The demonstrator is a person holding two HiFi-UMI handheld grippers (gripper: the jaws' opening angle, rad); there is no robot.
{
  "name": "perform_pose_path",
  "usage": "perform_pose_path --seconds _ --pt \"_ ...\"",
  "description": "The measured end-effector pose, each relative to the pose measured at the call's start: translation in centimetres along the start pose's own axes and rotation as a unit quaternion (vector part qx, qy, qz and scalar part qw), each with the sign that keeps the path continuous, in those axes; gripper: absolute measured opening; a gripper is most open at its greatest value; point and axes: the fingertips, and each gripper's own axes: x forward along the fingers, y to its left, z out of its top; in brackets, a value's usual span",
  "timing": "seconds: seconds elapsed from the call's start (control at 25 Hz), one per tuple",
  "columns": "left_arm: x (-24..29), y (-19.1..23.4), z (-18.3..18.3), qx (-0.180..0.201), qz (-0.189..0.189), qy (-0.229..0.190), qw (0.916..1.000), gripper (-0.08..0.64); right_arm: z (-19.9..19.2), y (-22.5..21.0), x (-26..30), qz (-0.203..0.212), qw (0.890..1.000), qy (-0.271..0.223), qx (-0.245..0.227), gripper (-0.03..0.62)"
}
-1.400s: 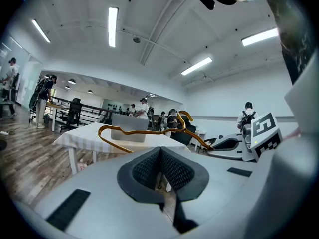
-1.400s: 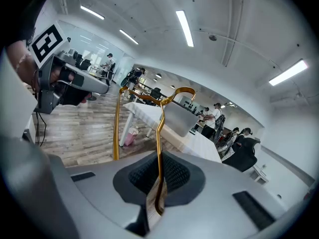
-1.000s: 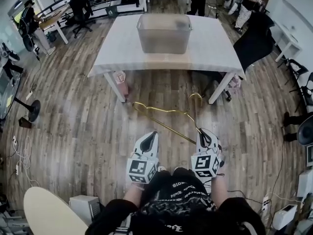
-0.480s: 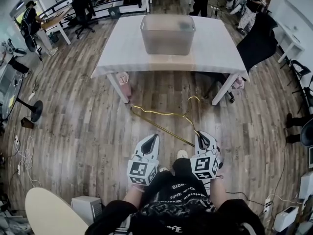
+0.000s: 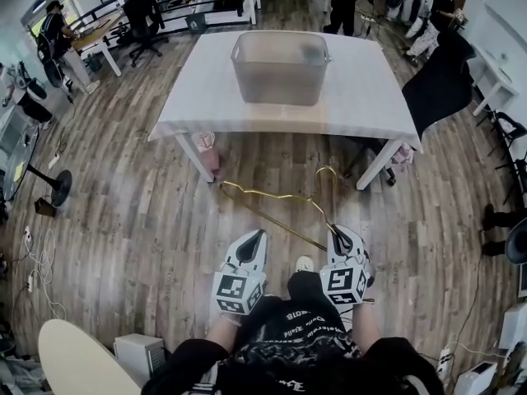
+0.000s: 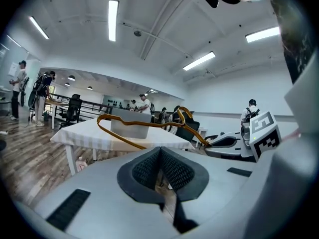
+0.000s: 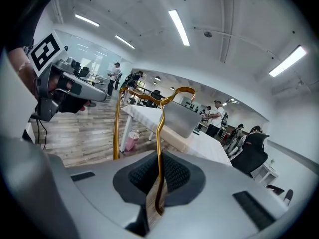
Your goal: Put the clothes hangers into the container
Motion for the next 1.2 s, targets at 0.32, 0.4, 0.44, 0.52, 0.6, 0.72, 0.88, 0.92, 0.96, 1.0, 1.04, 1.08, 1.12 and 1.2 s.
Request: perform_pose_path --seconds 0.32,0.4,0.44,0.52,0.6,0.72,0.88,0.92,0.96,1.0,1.04,1.08,1.12,1.2 --pt "10.9 0.6 2.5 -0.008 0.013 -0.001 0.9999 0.020 0.6 -7.9 8.5 0.026 0.999 -0.011 -0.035 0.017" --pt "13.7 0.5 3.1 -0.008 0.021 -0.003 0.9997 0.020 0.5 -9.9 10.6 0.035 0.998 -0.013 -0.048 0.017" --pt "15.0 0.3 3.4 -0.008 0.024 -0.004 0.9997 0.020 0.3 -10.9 11.5 0.041 0.998 -0.014 -0.051 0.017" --pt "17.5 -0.1 3.8 -0.007 0.030 -0.004 0.9995 0.020 -0.1 -13.0 13.1 0.050 0.997 -0.016 -0.049 0.017" --pt "19.7 -0.5 4.1 -0.008 0.037 -0.004 0.9993 0.020 -0.7 -14.9 14.6 0.059 0.997 -0.016 -0.049 0.017" --pt "22.5 -1.2 4.1 -0.011 0.047 -0.002 0.9988 0.020 -1.7 -17.1 16.5 0.074 0.996 -0.012 -0.056 0.017" --pt "25.4 -1.8 4.2 -0.011 0.053 0.000 0.9985 0.020 -2.7 -19.3 18.7 0.083 0.995 -0.011 -0.059 0.017" --pt "25.9 -1.9 4.2 -0.012 0.054 0.001 0.9985 0.020 -2.9 -19.6 19.0 0.085 0.995 -0.010 -0.059 0.017" --pt "26.4 -2.0 4.3 -0.013 0.055 0.002 0.9984 0.020 -3.1 -19.9 19.2 0.087 0.994 -0.010 -0.057 0.017" --pt "26.8 -2.2 4.3 -0.014 0.055 0.003 0.9984 0.020 -3.3 -20.2 19.3 0.089 0.994 -0.009 -0.056 0.017" --pt "27.2 -2.2 4.4 -0.015 0.055 0.003 0.9983 0.020 -3.4 -20.5 19.4 0.090 0.994 -0.009 -0.054 0.017" --pt "27.6 -2.2 4.6 -0.016 0.056 0.002 0.9983 0.020 -3.5 -20.8 19.6 0.089 0.995 -0.009 -0.052 0.017" --pt "28.0 -2.2 4.7 -0.015 0.056 0.000 0.9983 0.020 -3.6 -21.2 19.9 0.089 0.995 -0.009 -0.051 0.017" --pt "28.7 -1.9 5.1 -0.013 0.056 -0.003 0.9983 0.020 -3.7 -21.7 20.5 0.087 0.995 -0.008 -0.049 0.017"
